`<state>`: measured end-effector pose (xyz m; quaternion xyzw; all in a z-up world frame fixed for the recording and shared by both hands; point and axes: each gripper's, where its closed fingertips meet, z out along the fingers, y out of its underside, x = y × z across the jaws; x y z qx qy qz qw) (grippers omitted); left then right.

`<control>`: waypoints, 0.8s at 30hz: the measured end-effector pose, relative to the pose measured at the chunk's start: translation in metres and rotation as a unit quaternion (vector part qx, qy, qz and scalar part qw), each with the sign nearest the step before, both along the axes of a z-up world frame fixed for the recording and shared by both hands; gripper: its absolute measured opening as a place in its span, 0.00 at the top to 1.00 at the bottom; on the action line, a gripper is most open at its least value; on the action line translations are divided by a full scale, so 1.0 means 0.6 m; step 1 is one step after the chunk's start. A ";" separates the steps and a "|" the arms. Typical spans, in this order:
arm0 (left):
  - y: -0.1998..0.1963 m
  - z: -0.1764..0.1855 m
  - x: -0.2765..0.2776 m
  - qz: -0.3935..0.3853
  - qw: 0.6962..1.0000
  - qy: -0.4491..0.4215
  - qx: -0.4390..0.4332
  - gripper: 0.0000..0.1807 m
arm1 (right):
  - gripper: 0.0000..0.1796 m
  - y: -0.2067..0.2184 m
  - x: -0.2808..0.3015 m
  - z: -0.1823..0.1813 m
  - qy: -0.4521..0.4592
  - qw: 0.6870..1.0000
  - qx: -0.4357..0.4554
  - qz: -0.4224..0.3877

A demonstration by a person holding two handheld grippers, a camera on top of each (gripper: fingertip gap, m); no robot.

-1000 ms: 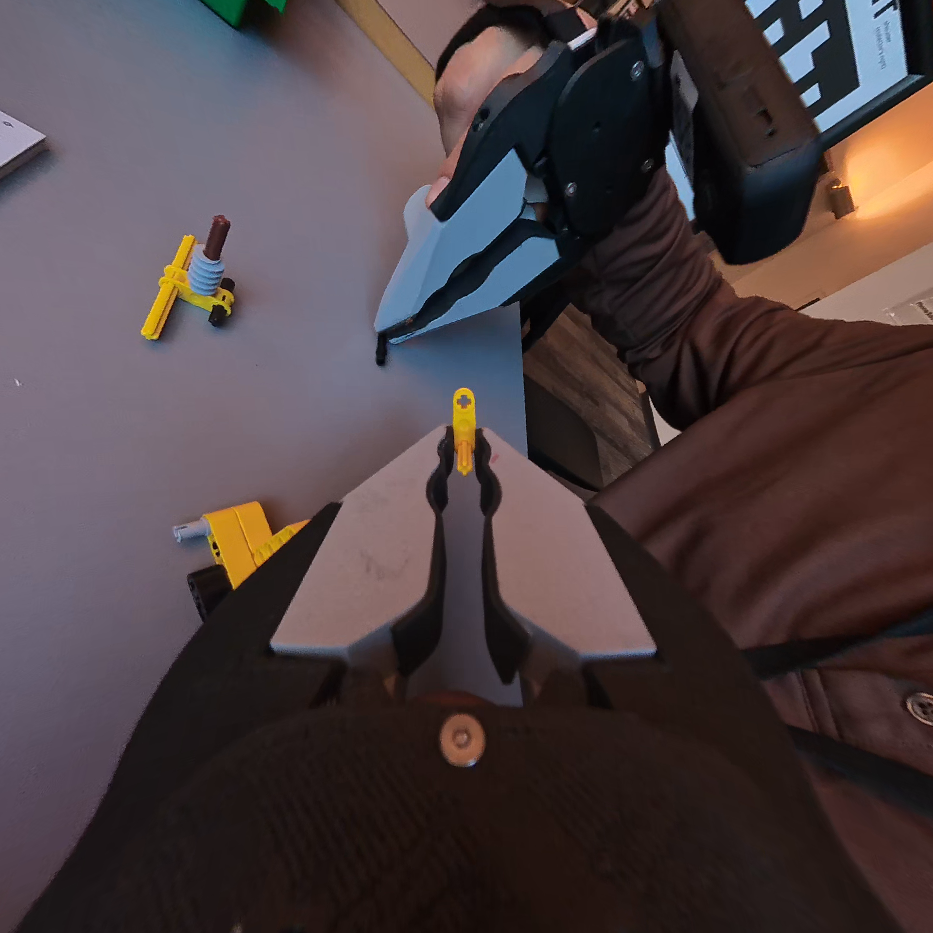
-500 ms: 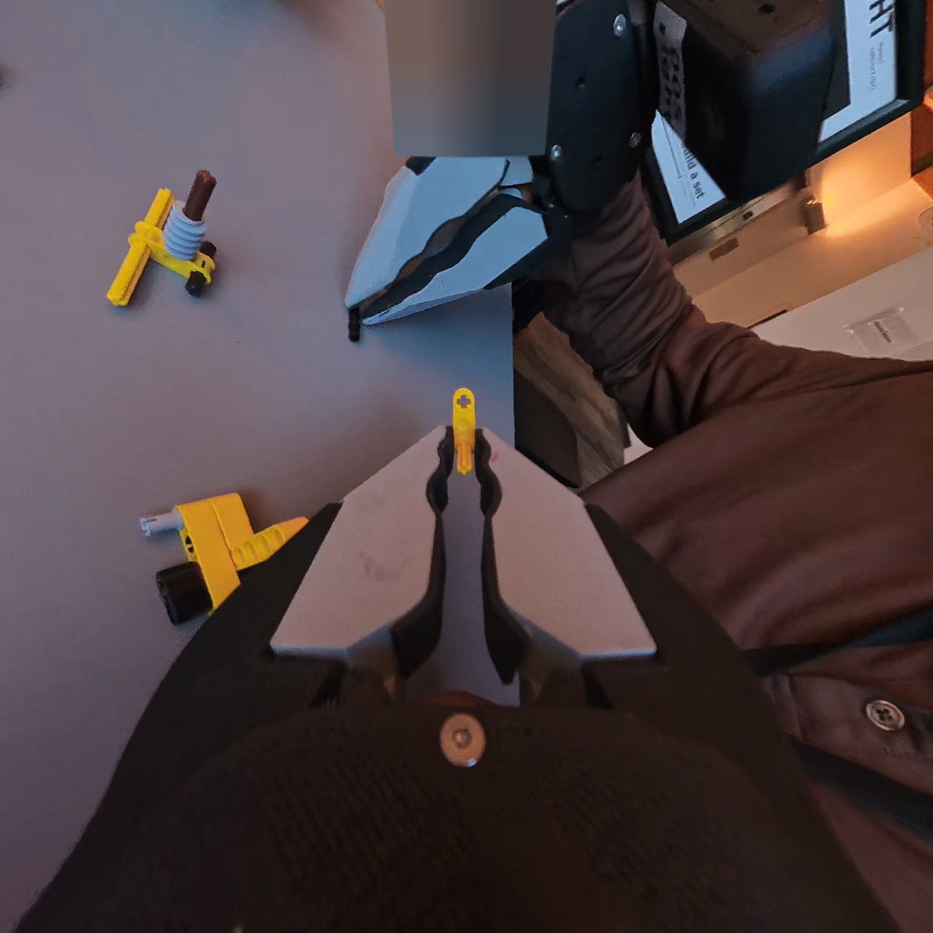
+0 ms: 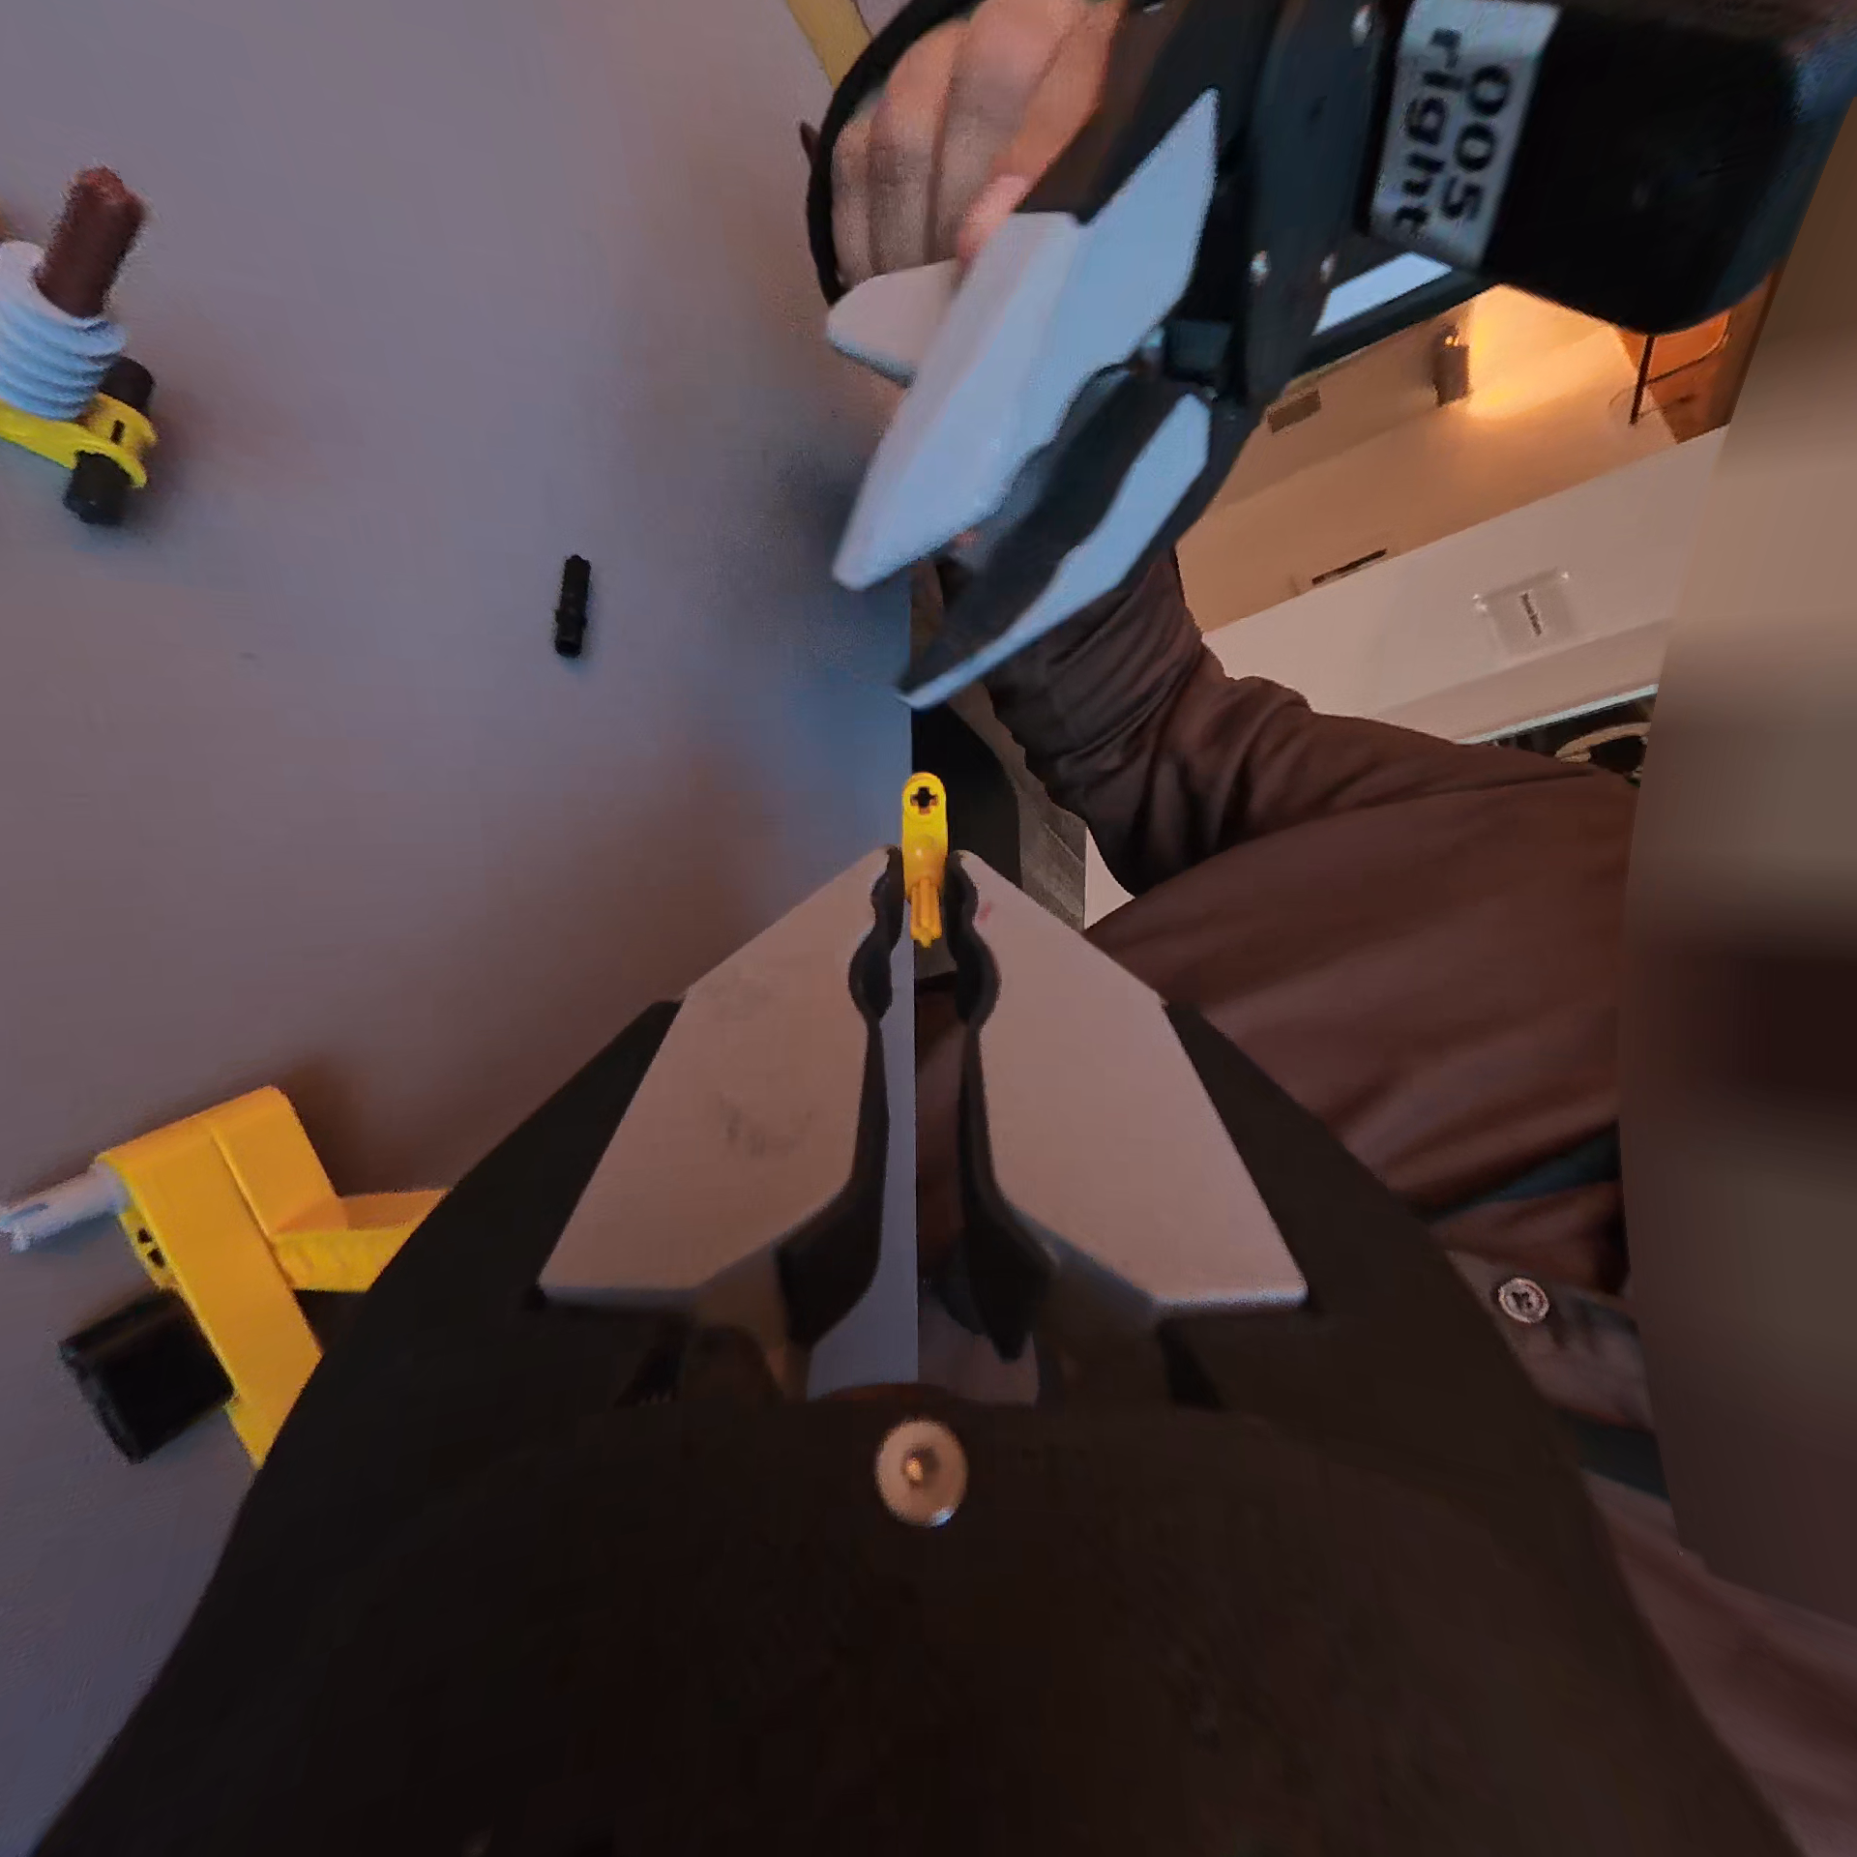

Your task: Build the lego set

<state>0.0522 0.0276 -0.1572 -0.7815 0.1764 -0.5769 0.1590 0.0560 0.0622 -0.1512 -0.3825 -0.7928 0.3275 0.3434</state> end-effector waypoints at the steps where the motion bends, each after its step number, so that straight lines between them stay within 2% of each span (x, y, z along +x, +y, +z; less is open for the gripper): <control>1: -0.004 0.000 0.003 -0.009 1.000 0.001 -0.002 0.97 | 0.87 -0.013 -0.005 0.011 0.017 1.000 -0.001 0.012; 4: -0.013 0.008 0.010 -0.032 0.999 -0.008 -0.005 0.97 | 0.87 -0.044 -0.015 0.021 0.027 0.999 0.011 0.045; 6: -0.017 0.012 0.013 -0.042 0.999 -0.009 -0.005 0.97 | 0.93 -0.057 -0.020 0.018 0.025 0.997 0.027 0.062; 12: -0.012 0.020 0.009 -0.034 0.999 -0.019 -0.003 0.97 | 0.97 -0.057 -0.024 0.026 0.049 0.996 0.046 0.053; 17: 0.003 0.033 -0.012 -0.010 0.999 -0.024 0.019 0.98 | 0.97 -0.038 -0.024 0.040 0.081 0.996 0.021 0.013; 20: 0.011 0.038 -0.023 0.004 0.999 -0.028 0.025 0.94 | 0.97 -0.014 -0.027 0.043 0.092 0.995 -0.003 -0.023; 24: 0.028 0.004 -0.045 0.041 0.996 0.045 0.063 0.90 | 0.97 0.080 -0.044 0.038 0.094 0.980 -0.045 -0.172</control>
